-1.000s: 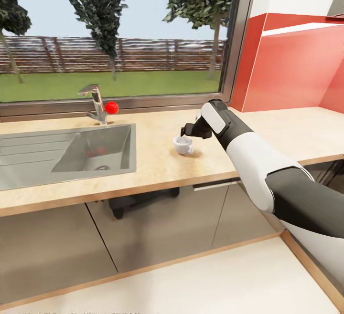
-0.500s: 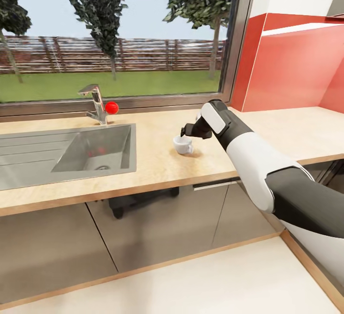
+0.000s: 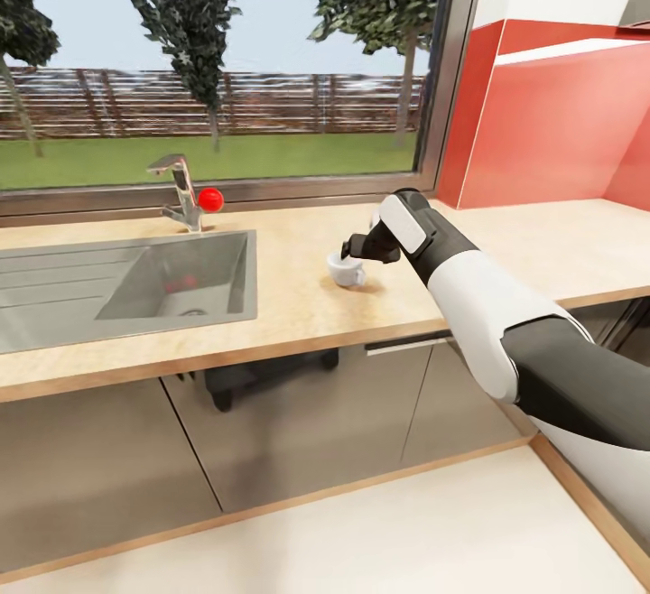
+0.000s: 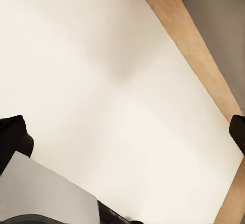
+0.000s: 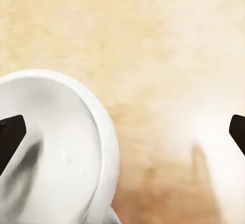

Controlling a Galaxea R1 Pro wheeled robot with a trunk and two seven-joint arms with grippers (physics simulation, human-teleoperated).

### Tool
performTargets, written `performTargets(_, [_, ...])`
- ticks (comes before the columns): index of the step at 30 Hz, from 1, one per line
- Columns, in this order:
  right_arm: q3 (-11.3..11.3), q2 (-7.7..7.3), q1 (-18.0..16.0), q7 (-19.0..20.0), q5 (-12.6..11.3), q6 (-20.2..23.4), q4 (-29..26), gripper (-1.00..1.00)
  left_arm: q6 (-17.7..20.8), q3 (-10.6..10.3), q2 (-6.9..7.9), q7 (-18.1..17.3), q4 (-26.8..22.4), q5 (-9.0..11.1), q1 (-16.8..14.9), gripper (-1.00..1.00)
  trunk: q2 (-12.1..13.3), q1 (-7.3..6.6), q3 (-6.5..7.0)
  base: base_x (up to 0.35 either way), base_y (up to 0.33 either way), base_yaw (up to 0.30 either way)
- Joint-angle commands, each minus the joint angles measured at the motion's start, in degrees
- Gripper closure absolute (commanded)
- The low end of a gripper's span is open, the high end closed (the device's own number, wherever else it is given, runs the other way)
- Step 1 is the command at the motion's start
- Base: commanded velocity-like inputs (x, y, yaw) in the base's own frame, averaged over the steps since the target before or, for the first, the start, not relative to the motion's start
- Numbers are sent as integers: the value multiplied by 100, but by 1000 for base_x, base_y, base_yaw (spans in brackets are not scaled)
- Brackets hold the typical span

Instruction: Set up a coffee station on the kitchen countertop: keep the coffee maker on the countertop, move the bottle of coffee from the kitchen shelf to the counter next to the coffee maker, place a paper coffee filter on top of the coffee maker, put the saucer next to the coffee maker with the coffee cup on the saucer, and place the electric kettle next to the coffee maker.

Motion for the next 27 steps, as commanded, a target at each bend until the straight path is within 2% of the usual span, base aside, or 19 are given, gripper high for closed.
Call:
performTargets(1, [19,0,-4,-52,-53,9,-3,-100,40,-21,2,-21,1,45,-2,-100,-44,22,-24,0,0,0])
performTargets(4, [19,0,-4,-52,-53,9,-3,-100,39,-21,2,-21,1,47,-2,-100,-164,88,-78,0,0,0])
performTargets(13, [19,0,-3,-52,-53,9,-1,-100,41,-21,2,-21,1,48,-2,-100,-164,88,-78,0,0,0])
performTargets(16, [19,0,-3,-52,-53,9,-2,-100,40,-21,2,-21,1,47,-2,-100,-285,154,-131,0,0,0])
performTargets(27, [19,0,-3,-52,-53,9,4,-100,42,-21,2,-21,1,48,-2,-100,-285,154,-131,0,0,0])
